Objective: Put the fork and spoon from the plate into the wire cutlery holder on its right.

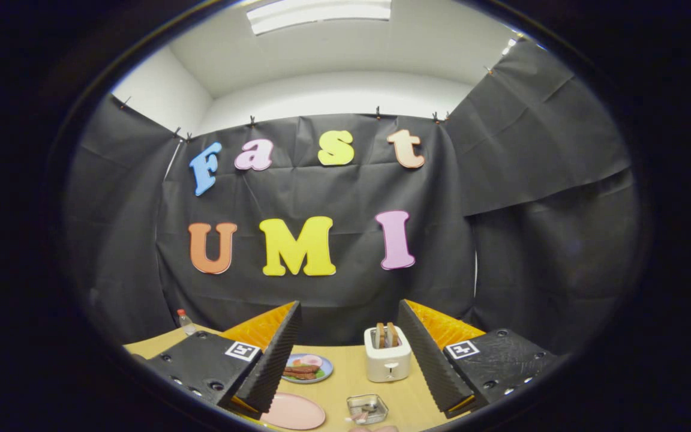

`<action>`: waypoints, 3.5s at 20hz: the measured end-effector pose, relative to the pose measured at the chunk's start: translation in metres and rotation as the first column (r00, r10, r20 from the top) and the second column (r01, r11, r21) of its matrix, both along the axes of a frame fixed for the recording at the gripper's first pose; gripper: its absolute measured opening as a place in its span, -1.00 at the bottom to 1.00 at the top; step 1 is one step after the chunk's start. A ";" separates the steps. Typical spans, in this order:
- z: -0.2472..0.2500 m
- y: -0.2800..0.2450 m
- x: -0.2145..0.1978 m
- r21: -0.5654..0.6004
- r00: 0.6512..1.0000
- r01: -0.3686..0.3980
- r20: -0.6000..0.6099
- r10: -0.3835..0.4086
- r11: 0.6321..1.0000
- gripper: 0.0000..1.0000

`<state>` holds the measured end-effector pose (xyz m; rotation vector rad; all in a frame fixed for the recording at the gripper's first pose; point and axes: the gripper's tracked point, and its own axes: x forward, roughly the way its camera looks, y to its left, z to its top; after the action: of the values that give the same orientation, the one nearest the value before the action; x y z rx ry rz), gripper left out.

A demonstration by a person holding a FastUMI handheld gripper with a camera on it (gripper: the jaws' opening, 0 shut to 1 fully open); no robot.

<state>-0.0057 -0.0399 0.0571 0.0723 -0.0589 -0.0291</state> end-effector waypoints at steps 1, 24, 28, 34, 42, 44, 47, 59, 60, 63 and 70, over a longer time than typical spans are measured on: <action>0.001 0.000 0.001 0.000 1.000 -0.002 0.001 0.002 1.000 0.92; 0.003 0.021 0.006 0.015 0.999 -0.032 0.010 0.031 0.999 0.92; 0.003 0.030 0.007 0.019 0.999 -0.050 0.008 0.049 0.999 0.92; 0.005 0.039 0.008 0.035 0.998 -0.066 0.013 0.066 0.997 0.93; 0.004 0.044 0.006 0.039 0.997 -0.081 0.013 0.080 0.996 0.92; 0.006 0.046 0.003 0.039 0.997 -0.082 0.013 0.081 0.996 0.92; 0.007 0.044 0.003 0.037 0.997 -0.078 0.019 0.077 0.996 0.92; 0.008 0.029 0.007 0.044 0.999 -0.043 0.026 0.042 0.998 0.92; 0.006 0.030 0.008 0.045 0.999 -0.046 0.023 0.045 0.998 0.92; 0.007 0.035 0.007 0.041 0.998 -0.057 0.022 0.056 0.998 0.92; 0.011 0.045 0.006 0.029 0.997 -0.076 0.027 0.075 0.997 0.92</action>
<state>0.0007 0.0054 0.0683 0.1053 -0.0813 0.0463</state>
